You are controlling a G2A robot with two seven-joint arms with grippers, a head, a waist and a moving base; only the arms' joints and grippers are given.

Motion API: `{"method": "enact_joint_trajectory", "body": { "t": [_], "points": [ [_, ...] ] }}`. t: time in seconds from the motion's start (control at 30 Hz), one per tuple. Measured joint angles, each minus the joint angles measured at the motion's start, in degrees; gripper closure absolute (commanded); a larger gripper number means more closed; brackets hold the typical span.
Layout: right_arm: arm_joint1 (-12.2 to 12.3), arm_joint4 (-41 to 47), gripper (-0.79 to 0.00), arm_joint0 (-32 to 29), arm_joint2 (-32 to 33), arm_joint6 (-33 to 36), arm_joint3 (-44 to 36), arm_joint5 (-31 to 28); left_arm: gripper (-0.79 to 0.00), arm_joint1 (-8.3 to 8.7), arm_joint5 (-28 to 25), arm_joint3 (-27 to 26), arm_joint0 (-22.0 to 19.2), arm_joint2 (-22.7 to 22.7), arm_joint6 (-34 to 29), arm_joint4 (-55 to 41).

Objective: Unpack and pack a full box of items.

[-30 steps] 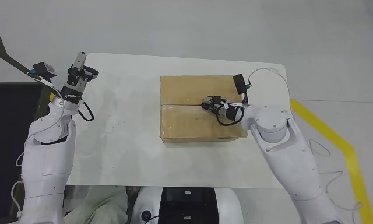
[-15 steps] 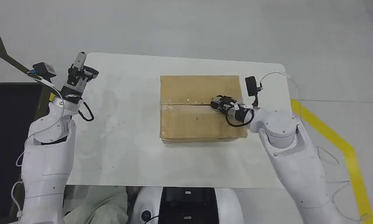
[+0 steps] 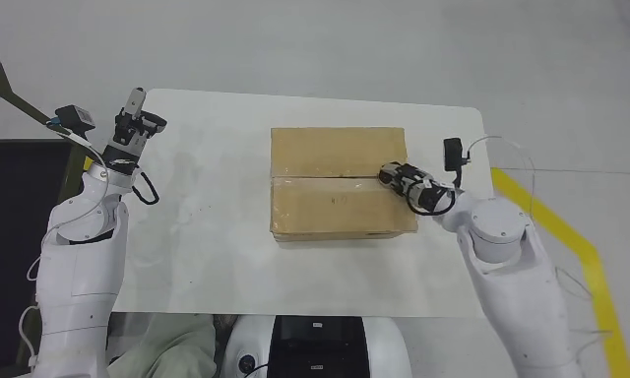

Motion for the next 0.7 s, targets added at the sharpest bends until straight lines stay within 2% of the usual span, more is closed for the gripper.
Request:
{"method": "enact_joint_trajectory", "body": {
  "t": [0.27,0.7],
  "points": [
    [0.61,1.47,0.0,-3.91,4.71,-1.74,-1.41,-1.45,-0.785,0.0,0.0,0.0,0.0,0.0,0.0,0.0],
    [1.29,1.06,0.0,-6.69,8.33,-3.71,-2.13,-2.5,-0.785,0.0,0.0,0.0,0.0,0.0,0.0,0.0]
  ]
}}
